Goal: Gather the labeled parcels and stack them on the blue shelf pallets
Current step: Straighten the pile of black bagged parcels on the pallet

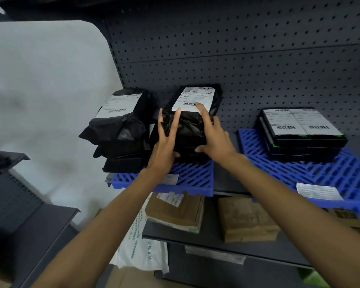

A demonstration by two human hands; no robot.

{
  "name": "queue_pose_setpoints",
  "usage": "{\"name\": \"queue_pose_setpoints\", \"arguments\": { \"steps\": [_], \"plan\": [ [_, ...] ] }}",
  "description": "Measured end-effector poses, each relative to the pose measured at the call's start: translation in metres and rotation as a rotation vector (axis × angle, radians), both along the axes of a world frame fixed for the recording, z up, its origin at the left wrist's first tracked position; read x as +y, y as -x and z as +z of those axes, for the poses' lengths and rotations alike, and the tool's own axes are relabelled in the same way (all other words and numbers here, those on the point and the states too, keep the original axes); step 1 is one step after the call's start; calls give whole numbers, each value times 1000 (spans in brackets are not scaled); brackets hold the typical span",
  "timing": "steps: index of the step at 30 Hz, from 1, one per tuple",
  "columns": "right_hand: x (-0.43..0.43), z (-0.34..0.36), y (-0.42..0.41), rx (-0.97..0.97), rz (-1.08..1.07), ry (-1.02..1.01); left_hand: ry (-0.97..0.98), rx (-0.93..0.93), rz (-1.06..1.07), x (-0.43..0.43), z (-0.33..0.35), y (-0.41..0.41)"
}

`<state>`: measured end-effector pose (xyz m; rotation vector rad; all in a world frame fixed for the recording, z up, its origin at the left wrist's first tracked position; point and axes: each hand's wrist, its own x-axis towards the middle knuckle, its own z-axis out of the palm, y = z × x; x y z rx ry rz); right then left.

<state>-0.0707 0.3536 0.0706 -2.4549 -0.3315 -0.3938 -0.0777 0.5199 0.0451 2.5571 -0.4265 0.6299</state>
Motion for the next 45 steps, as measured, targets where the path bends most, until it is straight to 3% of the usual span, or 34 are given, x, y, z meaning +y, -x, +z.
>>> {"name": "queue_pose_setpoints", "arguments": {
  "steps": [11,16,20,26,28,31,34,37,39,45],
  "plan": [
    [-4,16,1,120,32,-14,-59,103,12,-1,13,18],
    [-14,28,8,148,25,101,-129,106,-19,9,30,36],
    [-11,50,18,-33,-42,229,-213,8,2,16,55,57],
    [38,84,22,-304,203,337,-267,-335,142,55,93,78],
    [59,86,22,-324,319,413,-342,-357,226,79,92,81],
    [89,83,21,-314,457,501,-466,-241,387,118,75,82],
    [113,82,15,-285,532,525,-392,-99,404,144,43,77],
    [129,80,7,-241,557,513,-165,-33,191,156,13,66],
    [135,81,3,-264,531,513,-72,-32,85,159,1,56],
    [132,86,-11,-322,474,523,-17,-87,37,163,-12,28]
  ]
}}
